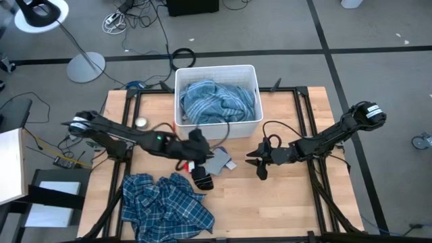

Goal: Sort clothes
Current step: Put the gray sock into the white bin

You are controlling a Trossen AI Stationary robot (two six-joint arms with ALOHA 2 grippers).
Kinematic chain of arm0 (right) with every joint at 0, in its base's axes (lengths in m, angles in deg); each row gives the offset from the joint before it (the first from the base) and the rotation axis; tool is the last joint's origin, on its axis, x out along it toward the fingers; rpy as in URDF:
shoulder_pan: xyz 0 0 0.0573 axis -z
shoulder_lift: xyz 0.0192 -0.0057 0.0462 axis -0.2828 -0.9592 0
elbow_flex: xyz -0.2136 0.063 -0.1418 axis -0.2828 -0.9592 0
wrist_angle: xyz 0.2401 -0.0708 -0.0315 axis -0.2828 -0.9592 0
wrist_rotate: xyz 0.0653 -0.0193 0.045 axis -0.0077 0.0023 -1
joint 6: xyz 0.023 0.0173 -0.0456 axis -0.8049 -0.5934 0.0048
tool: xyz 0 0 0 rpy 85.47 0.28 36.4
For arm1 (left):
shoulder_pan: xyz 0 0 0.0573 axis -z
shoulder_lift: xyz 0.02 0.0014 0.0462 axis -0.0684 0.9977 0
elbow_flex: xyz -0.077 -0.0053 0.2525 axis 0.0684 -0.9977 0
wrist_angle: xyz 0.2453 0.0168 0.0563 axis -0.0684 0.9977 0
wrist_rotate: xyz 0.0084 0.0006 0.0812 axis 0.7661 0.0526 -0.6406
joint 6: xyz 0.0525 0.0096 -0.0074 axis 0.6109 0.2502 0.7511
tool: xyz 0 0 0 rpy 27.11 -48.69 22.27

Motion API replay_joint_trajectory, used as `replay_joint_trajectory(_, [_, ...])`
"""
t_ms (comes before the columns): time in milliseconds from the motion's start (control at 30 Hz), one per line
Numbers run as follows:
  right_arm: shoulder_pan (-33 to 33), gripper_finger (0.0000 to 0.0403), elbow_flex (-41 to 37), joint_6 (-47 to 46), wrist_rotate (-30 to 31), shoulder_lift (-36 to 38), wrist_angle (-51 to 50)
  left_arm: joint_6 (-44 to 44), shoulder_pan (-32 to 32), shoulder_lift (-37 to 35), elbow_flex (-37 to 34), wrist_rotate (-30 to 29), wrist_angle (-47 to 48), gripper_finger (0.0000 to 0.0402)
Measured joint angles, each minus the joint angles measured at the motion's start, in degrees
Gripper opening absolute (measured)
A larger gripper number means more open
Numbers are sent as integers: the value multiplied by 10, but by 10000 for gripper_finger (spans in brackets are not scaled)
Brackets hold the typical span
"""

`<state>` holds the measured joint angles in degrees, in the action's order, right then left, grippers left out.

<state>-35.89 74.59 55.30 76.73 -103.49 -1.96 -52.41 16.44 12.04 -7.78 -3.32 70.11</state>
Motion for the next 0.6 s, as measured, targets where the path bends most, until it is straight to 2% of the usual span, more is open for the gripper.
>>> replay_joint_trajectory(367, [0,132,0,0,0,0,3,-1,-13,140,0,0,-72,51])
replay_joint_trajectory(600, [0,132,0,0,0,0,3,1,-40,203,0,-17,-114,51])
